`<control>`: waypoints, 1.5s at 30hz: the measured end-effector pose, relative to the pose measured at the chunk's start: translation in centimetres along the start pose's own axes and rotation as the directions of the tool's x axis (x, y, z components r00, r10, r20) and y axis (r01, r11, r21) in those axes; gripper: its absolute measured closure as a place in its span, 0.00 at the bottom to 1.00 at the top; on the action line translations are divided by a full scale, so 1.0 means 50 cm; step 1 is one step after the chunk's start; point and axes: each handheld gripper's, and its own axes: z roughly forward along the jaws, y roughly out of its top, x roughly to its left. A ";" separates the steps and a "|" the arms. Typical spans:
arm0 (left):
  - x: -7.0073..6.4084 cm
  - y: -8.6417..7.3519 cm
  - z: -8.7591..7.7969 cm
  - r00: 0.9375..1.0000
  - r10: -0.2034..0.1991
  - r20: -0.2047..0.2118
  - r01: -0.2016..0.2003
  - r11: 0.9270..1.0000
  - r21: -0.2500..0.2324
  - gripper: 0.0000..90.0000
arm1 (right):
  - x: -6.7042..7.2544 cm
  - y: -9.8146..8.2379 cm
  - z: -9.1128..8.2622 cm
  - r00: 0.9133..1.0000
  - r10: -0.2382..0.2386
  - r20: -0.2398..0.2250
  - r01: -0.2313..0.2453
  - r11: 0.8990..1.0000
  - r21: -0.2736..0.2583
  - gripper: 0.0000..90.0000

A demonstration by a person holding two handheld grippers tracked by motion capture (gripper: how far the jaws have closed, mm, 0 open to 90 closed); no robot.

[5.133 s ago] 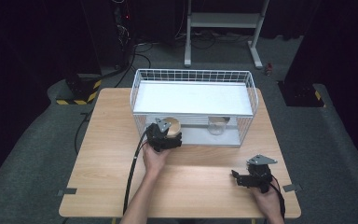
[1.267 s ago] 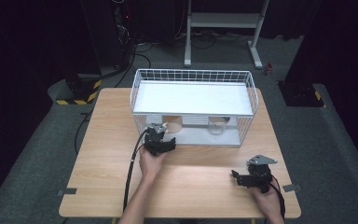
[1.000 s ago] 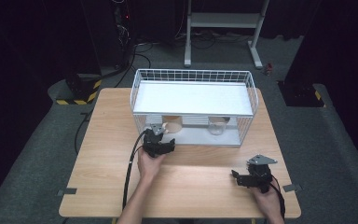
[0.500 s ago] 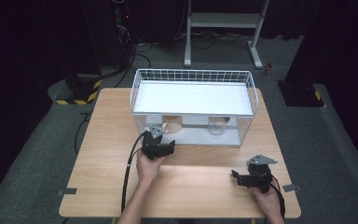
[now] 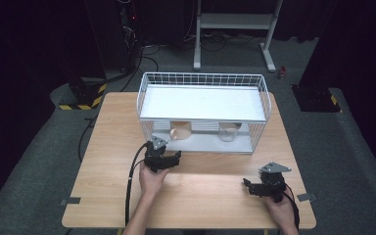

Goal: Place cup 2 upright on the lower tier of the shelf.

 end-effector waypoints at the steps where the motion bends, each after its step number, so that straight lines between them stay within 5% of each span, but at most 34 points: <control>1: 0.000 -0.001 -0.002 1.000 -0.001 0.003 0.001 1.000 0.002 0.28 | 0.000 0.000 0.000 1.000 -0.002 0.000 0.002 1.000 -0.001 0.15; 45: 0.009 -0.039 -0.072 1.000 -0.004 0.021 0.005 1.000 -0.025 0.27 | 0.000 0.000 0.000 1.000 -0.002 0.001 0.002 1.000 -0.001 0.15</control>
